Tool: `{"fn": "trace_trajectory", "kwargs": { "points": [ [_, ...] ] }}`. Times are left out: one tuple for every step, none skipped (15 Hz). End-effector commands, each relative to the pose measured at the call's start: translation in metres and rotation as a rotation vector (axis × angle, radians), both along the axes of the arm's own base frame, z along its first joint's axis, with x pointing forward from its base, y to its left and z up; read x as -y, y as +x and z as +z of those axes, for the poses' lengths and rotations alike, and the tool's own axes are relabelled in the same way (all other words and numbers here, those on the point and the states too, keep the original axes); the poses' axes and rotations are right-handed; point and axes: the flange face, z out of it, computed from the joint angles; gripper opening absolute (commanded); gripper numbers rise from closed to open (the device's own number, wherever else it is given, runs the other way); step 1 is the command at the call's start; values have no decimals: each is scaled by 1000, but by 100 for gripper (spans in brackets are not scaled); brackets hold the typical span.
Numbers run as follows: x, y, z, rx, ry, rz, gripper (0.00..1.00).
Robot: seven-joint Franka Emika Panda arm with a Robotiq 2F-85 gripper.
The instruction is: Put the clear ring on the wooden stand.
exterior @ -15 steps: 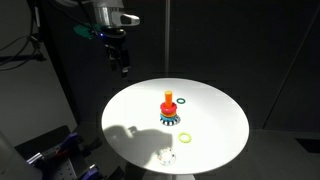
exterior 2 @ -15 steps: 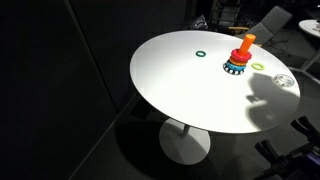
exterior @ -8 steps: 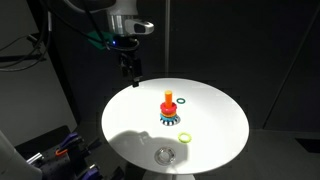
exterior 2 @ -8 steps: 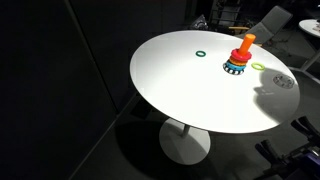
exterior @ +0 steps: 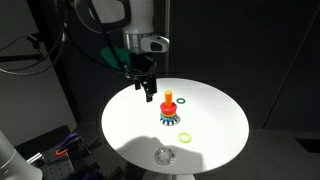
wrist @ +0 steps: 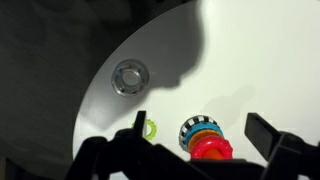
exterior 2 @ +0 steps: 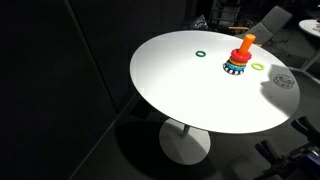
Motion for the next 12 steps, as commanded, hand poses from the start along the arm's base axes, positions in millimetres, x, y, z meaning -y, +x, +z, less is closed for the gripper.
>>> {"fn": "trace_trajectory", "kwargs": {
  "points": [
    [5,0,-5,-3,10,-3,100],
    [7,0,-9,-11,14,-5,100],
    [6,1,-11,-15,14,-4,100],
    [6,1,-11,-15,14,-2,100],
    [5,1,-10,-15,14,-1,100],
    [4,1,-10,-14,13,1,100],
    [4,1,-10,-14,13,2,100],
    [9,1,-14,-9,8,-11,100],
    [15,0,-18,-7,5,-22,100],
    [19,0,-22,-8,6,-33,100],
    [24,-1,-25,-7,1,-47,100],
    [30,0,-30,-6,-1,-60,100]
  ]
}}
